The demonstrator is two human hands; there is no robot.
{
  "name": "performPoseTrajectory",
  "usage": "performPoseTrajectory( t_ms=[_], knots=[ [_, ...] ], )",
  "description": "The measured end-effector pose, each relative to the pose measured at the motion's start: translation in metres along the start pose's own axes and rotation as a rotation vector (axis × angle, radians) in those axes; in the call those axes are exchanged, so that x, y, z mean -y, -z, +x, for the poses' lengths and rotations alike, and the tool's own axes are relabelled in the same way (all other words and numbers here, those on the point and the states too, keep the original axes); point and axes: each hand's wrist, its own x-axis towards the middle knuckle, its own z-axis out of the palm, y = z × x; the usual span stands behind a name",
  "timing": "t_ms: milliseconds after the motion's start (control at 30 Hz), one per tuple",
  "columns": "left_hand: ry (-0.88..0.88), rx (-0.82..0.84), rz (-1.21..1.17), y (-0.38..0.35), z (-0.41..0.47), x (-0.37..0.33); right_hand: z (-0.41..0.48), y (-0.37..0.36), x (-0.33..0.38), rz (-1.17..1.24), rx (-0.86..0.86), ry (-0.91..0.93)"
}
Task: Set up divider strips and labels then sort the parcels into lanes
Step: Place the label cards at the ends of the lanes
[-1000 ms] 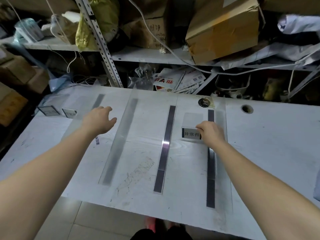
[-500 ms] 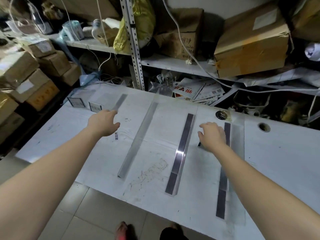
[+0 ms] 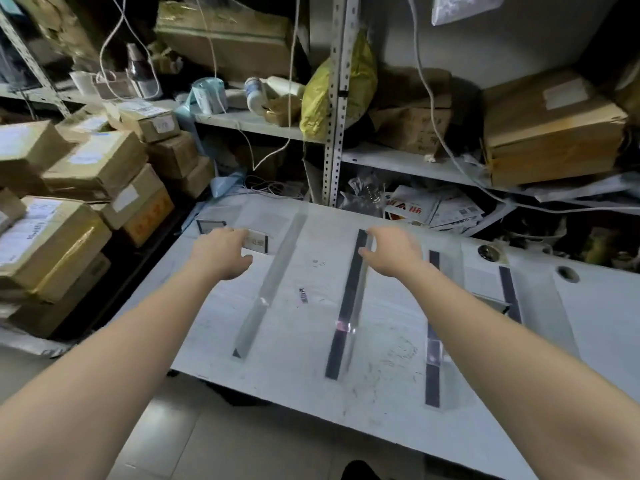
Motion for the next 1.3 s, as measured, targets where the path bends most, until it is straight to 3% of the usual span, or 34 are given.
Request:
performPoseTrajectory(
  t_ms=[200,467,767,1067,1300],
  knots=[
    [-0.029,-0.011,0.036,0.004,0.010,0.086,0.020,0.008,0.103,0.008,-0.041,0.042],
    [-0.027,-0.026,-0.005,-0.001,0.064,0.164,0.082,-0.009,0.190,0.090,-0.011,0.121],
    [-0.085,0.043,-0.049,-0.045,0.141,0.201,0.169,-0.073,0.225,0.186,0.078,0.159],
    [-0.180,0.090,0.006,-0.100,0.200,0.210,0.194,-0.136,0.234,0.222,0.172,-0.001],
    [-0.246,0.039,-0.129,-0.121,0.237,0.216,0.204,-0.161,0.248,0.166,0.161,-0.095]
  ],
)
